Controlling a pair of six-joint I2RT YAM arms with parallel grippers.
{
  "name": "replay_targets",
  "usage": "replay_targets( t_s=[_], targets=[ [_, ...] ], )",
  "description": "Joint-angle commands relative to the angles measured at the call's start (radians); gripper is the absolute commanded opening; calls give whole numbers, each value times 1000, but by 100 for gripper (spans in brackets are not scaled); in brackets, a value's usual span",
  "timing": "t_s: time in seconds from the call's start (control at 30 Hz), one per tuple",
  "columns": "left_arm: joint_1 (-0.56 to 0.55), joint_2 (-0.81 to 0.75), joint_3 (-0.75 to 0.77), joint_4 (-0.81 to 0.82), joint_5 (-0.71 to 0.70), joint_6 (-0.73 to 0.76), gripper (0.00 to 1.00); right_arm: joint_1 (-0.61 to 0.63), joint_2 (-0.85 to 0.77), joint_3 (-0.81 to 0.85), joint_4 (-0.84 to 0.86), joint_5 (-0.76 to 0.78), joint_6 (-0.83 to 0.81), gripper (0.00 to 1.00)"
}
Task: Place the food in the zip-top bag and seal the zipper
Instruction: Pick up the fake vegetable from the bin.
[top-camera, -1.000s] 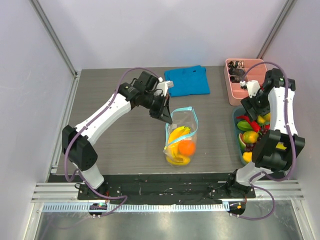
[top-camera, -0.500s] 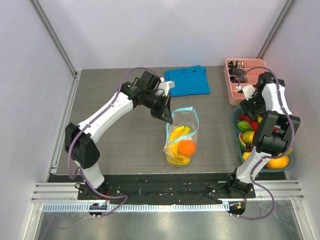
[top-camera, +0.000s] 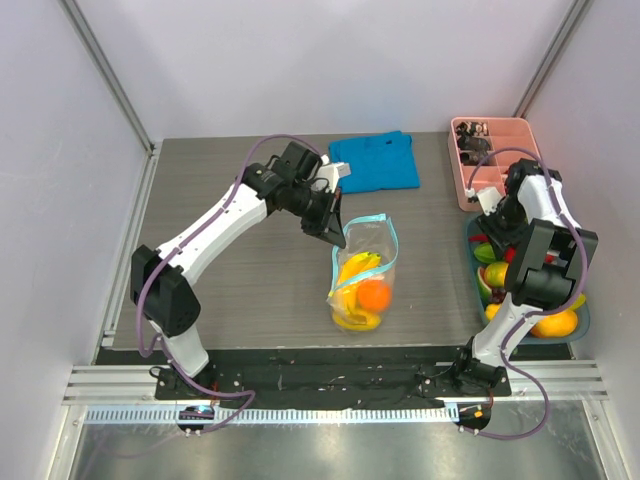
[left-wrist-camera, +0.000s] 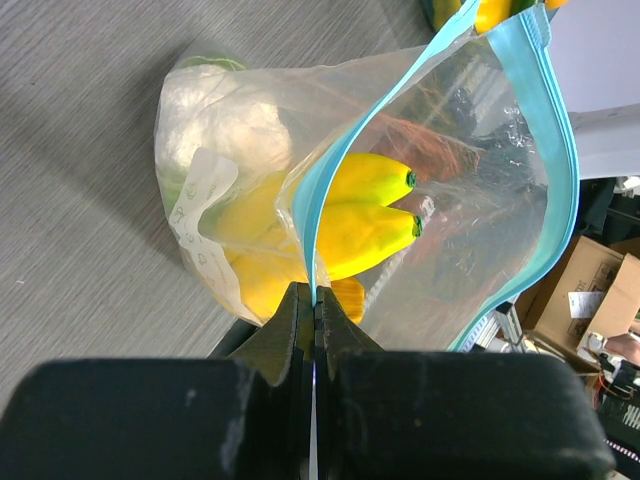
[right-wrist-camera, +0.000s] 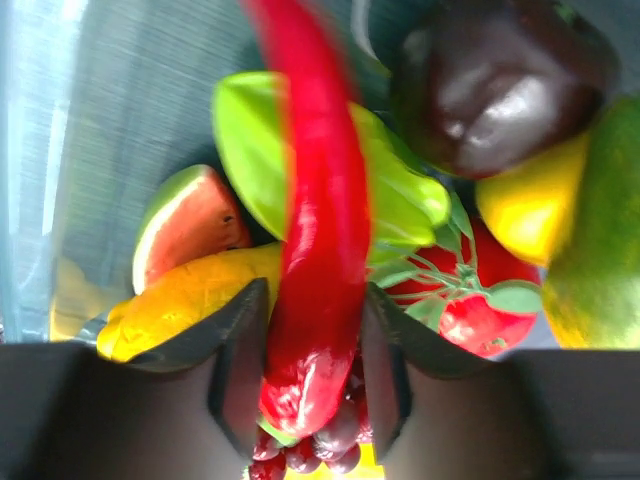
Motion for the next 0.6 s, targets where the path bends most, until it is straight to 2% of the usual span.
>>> replay_targets(
  t_s=[0.0, 0.17, 0.33, 0.57],
  targets=[
    [7, -8, 36, -3, 12, 12, 0, 4, -40, 37, -17, -15, -10, 39],
    [7, -13, 37, 0, 12, 8, 0, 5, -80, 149, -98, -27, -27, 27],
    [7, -16, 28, 3, 10, 7, 0, 7, -114, 243, -194, -62, -55, 19],
    [7, -20, 28, 11, 9, -2, 0, 73, -236, 390, -304, -151, -154, 13]
  ],
)
